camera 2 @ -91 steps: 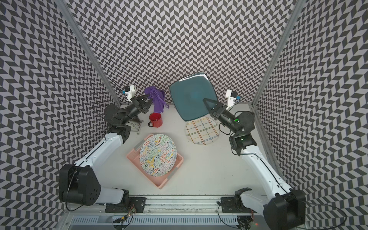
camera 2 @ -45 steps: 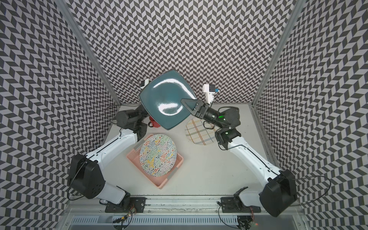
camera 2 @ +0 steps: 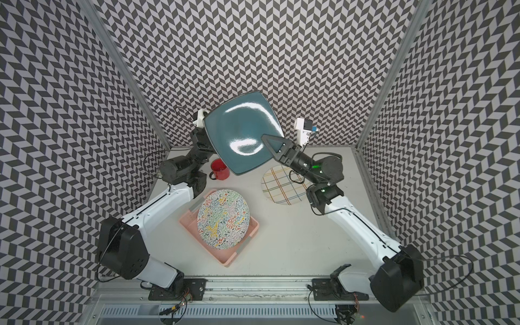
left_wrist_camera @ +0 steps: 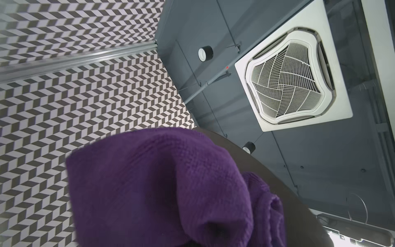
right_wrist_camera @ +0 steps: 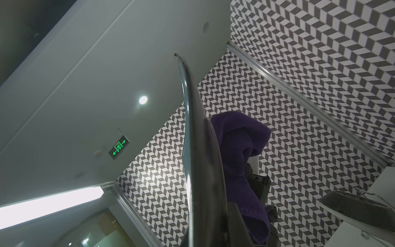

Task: Wipe the wet plate dry
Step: Wipe the plate with towel.

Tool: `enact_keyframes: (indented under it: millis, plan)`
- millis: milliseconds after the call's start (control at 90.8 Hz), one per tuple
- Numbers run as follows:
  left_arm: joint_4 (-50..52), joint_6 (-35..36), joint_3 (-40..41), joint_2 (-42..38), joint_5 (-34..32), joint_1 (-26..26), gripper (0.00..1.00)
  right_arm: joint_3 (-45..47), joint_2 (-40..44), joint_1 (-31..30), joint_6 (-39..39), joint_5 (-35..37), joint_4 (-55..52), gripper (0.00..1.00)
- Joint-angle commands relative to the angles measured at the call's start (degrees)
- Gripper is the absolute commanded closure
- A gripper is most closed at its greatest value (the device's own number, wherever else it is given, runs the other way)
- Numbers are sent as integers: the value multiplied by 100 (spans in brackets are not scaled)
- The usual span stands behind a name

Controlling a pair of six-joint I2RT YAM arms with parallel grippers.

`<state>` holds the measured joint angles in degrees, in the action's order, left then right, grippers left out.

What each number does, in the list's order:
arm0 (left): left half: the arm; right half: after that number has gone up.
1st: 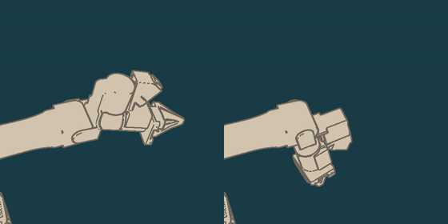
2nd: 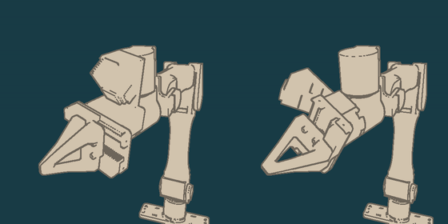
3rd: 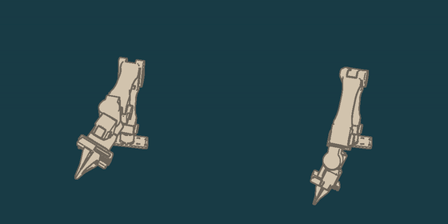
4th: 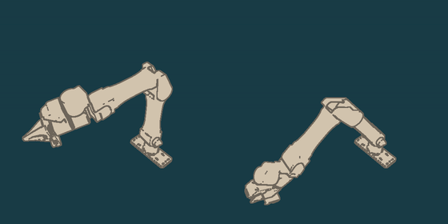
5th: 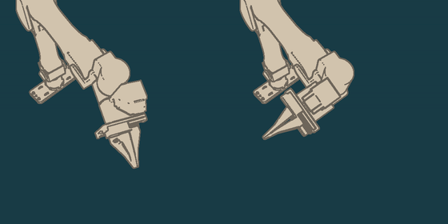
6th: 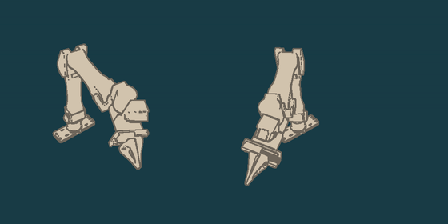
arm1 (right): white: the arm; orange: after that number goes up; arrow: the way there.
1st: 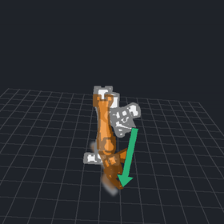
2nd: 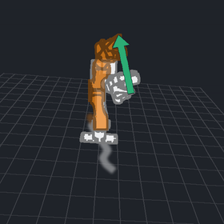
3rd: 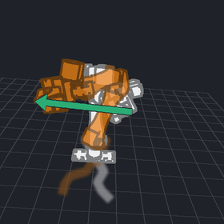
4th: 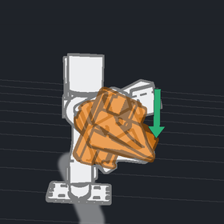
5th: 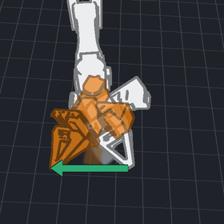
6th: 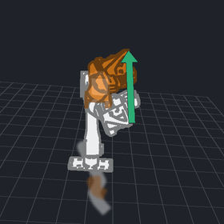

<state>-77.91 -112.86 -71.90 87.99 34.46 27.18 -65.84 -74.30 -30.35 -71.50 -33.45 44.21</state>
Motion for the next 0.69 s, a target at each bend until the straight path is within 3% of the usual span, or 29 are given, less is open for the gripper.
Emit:
enact_keyframes:
  millis: [0,99,220,364,496,683]
  plan:
    - [-276,429,-535,-17,343,732,100,-573,-173,-3,258,302,-17,100]
    - [-115,633,-750,22,536,961,100,-824,-258,438,118,459,-217,100]
    - [-239,564,-483,-223,361,542,100,-491,15,978,-56,425,-191,100]
    - [-243,624,-166,-486,276,207,100,111,327,762,-234,-39,-60,100]
    - [210,1187,-378,-436,580,618,100,359,387,196,-143,323,86,100]
    - [585,1668,-457,-375,839,1131,100,-344,-134,735,-486,441,363,100]
